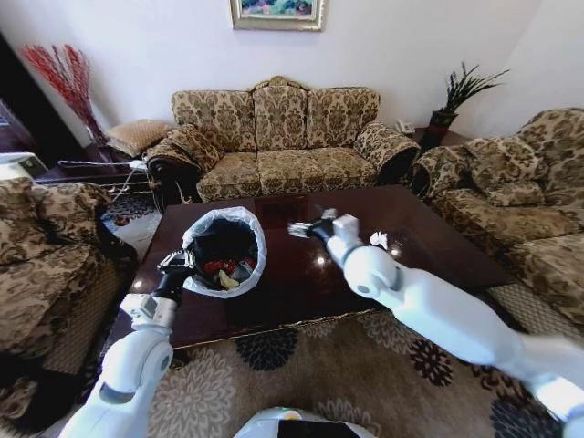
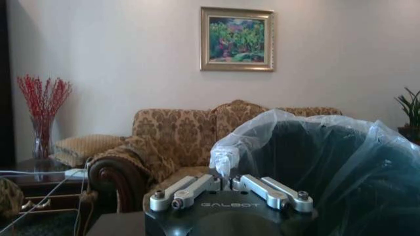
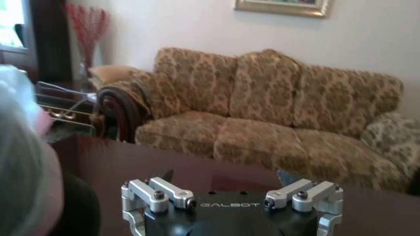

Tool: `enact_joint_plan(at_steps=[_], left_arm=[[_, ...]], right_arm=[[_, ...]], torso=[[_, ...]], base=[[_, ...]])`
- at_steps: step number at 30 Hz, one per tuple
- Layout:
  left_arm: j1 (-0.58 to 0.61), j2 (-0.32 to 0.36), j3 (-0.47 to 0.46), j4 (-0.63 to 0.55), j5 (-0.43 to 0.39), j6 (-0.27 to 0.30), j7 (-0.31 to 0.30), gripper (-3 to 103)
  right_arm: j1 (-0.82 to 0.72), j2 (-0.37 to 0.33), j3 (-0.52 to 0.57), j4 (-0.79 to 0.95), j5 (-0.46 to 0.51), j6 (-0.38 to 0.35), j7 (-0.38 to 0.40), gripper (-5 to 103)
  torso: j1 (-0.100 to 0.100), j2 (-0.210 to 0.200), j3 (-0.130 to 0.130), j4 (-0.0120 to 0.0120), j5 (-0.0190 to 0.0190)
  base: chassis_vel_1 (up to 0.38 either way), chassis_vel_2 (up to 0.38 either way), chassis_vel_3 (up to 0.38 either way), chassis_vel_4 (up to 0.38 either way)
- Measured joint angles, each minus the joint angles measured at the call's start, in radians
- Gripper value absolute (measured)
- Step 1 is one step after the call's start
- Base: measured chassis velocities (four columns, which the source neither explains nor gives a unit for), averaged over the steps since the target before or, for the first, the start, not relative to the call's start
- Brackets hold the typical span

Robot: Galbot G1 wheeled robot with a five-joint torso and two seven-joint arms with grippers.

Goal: Move to the front of the table and place the trash on the table into the trash bin.

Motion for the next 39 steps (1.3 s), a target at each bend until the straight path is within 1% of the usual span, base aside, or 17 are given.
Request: enact_joint_plan(at_steps=[2, 5, 12, 13, 20, 25, 28, 31, 32, 33, 35, 36, 37, 39], left_arm=[[0.004, 0.000, 0.000, -0.005, 0.001, 0.000, 0.000, 4], [0.009, -0.002, 0.001, -0.012, 0.001, 0.001, -0.004, 4], [0.028, 0.003, 0.001, -0.019, 0.003, -0.004, -0.015, 4], [0.030, 0.006, 0.000, -0.021, 0.003, -0.005, -0.015, 4], [0.034, 0.008, 0.001, -0.030, 0.002, -0.005, -0.015, 4], [0.035, 0.008, 0.001, -0.031, 0.002, -0.005, -0.015, 4], [0.035, 0.008, 0.002, -0.031, 0.003, -0.005, -0.015, 4], [0.035, 0.008, 0.002, -0.031, 0.003, -0.005, -0.015, 4], [0.035, 0.008, 0.002, -0.031, 0.003, -0.005, -0.015, 4], [0.034, 0.008, 0.002, -0.031, 0.003, -0.005, -0.015, 4], [0.035, 0.008, 0.002, -0.031, 0.003, -0.005, -0.015, 4], [0.035, 0.008, 0.002, -0.031, 0.003, -0.005, -0.015, 4], [0.034, 0.008, 0.002, -0.031, 0.003, -0.005, -0.015, 4], [0.034, 0.008, 0.002, -0.031, 0.003, -0.005, -0.015, 4]], right_arm=[[-0.068, -0.003, 0.048, 0.003, -0.020, 0.006, 0.000, 100], [-0.114, 0.002, 0.072, 0.005, -0.035, 0.016, 0.009, 100], [-0.192, 0.021, 0.085, 0.012, -0.074, 0.029, 0.027, 100], [-0.203, 0.027, 0.087, 0.012, -0.082, 0.032, 0.029, 100], [-0.231, 0.034, 0.104, 0.009, -0.095, 0.037, 0.030, 100], [-0.232, 0.034, 0.106, 0.010, -0.096, 0.037, 0.031, 100], [-0.231, 0.034, 0.106, 0.010, -0.095, 0.037, 0.031, 100], [-0.231, 0.034, 0.105, 0.010, -0.095, 0.038, 0.031, 100], [-0.230, 0.034, 0.105, 0.010, -0.095, 0.038, 0.031, 100], [-0.230, 0.034, 0.105, 0.010, -0.094, 0.038, 0.031, 100], [-0.229, 0.034, 0.105, 0.010, -0.094, 0.038, 0.031, 100], [-0.229, 0.034, 0.104, 0.011, -0.094, 0.038, 0.031, 100], [-0.229, 0.034, 0.104, 0.011, -0.094, 0.038, 0.031, 100], [-0.228, 0.034, 0.104, 0.011, -0.094, 0.038, 0.031, 100]], torso=[[0.000, 0.000, 0.000, -0.0001, -0.0004], [0.000, 0.000, 0.000, -0.0002, -0.0003], [0.000, 0.000, 0.000, 0.0000, -0.0003], [0.000, 0.000, 0.000, -0.0005, 0.0000], [0.000, 0.000, 0.000, -0.0004, -0.0005], [0.000, 0.000, 0.000, -0.0004, -0.0001], [0.000, 0.000, 0.000, 0.0000, -0.0003], [0.000, 0.000, 0.000, -0.0002, -0.0004], [0.000, 0.000, 0.000, -0.0003, 0.0001], [0.000, 0.000, 0.000, -0.0006, -0.0004], [0.000, 0.000, 0.000, -0.0005, -0.0009], [0.000, 0.000, 0.000, 0.0002, -0.0002], [0.000, 0.000, 0.000, 0.0001, 0.0004], [0.000, 0.000, 0.000, 0.0001, 0.0000]], base=[[-0.025, -0.029, 0.053, 0.052], [-0.052, -0.050, 0.068, 0.075], [-0.118, -0.133, 0.183, 0.182], [-0.170, -0.200, 0.267, 0.302], [-0.206, -0.225, 0.336, 0.338], [-0.225, -0.229, 0.401, 0.400], [-0.272, -0.249, 0.470, 0.474], [-0.258, -0.261, 0.465, 0.496], [-0.213, -0.294, 0.458, 0.506], [-0.213, -0.270, 0.455, 0.506], [-0.261, -0.270, 0.455, 0.456], [-0.223, -0.210, 0.444, 0.456], [-0.223, -0.197, 0.399, 0.415], [-0.212, -0.197, 0.362, 0.378]])
